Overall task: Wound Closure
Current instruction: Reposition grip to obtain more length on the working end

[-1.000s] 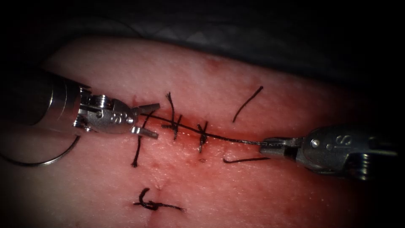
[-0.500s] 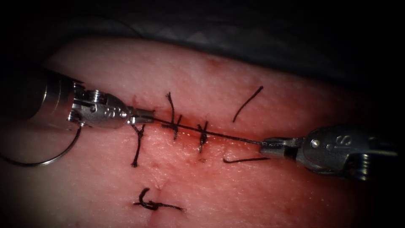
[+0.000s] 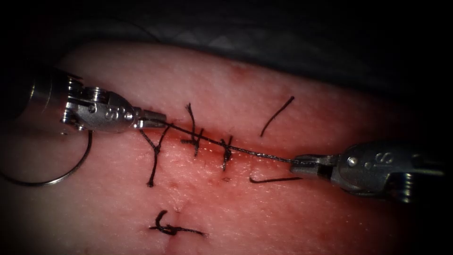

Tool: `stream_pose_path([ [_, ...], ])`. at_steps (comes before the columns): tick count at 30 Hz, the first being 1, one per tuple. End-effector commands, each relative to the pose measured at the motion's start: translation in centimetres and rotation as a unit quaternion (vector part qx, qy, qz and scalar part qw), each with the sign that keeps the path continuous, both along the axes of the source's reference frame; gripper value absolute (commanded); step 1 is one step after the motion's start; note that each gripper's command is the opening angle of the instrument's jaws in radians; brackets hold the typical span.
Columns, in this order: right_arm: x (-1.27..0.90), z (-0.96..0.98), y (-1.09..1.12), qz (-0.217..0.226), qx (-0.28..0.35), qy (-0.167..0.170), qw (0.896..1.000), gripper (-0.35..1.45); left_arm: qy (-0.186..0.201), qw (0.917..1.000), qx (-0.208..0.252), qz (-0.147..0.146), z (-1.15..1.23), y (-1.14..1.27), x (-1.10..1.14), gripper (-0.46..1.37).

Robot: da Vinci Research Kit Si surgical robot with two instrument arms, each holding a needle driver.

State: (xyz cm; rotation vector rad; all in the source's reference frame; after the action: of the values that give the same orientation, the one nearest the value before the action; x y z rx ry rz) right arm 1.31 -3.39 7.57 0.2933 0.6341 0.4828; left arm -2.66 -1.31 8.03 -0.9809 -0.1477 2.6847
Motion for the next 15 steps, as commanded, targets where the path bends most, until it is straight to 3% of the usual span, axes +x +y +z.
stream_pose_path([
  [1,0.0,0.0,0.0,0.0,0.0,0.0,1.0,-0.35,-0.005,1.0,-0.001,-0.002,-0.04,0.02,0.01,-0.35],
  [4,0.0,0.0,0.0,0.002,-0.001,0.005,1.0,-0.35,-0.008,0.9999,-0.005,-0.004,-0.11,0.02,0.0,-0.35],
  [5,0.0,0.01,0.0,0.005,-0.002,0.01,1.0,-0.25,-0.008,0.9999,-0.005,-0.005,-0.12,0.01,0.0,-0.35],
  [7,0.0,0.0,0.01,0.009,-0.004,0.02,1.0,0.27,-0.008,0.9999,-0.005,-0.005,-0.13,0.0,0.0,-0.35],
  [8,0.0,-0.01,0.01,0.008,-0.006,0.024,1.0,0.43,-0.008,0.9999,-0.005,-0.005,-0.13,-0.01,0.01,-0.35],
  [9,0.0,-0.02,0.01,0.009,-0.009,0.031,0.999,0.75,-0.008,0.9999,-0.007,-0.003,-0.14,-0.01,0.02,-0.35],
  [11,-0.01,-0.03,0.02,0.012,-0.01,0.041,0.999,1.05,-0.009,0.9999,-0.006,-0.003,-0.18,-0.01,0.04,-0.35],
  [13,-0.05,-0.06,0.03,0.013,-0.012,0.051,0.999,1.21,-0.016,0.9998,-0.008,-0.009,-0.25,0.0,0.09,-0.35],
  [15,-0.1,-0.09,0.04,0.013,-0.012,0.056,0.998,1.21,-0.021,0.9996,-0.009,-0.014,-0.31,0.01,0.13,-0.35],
])
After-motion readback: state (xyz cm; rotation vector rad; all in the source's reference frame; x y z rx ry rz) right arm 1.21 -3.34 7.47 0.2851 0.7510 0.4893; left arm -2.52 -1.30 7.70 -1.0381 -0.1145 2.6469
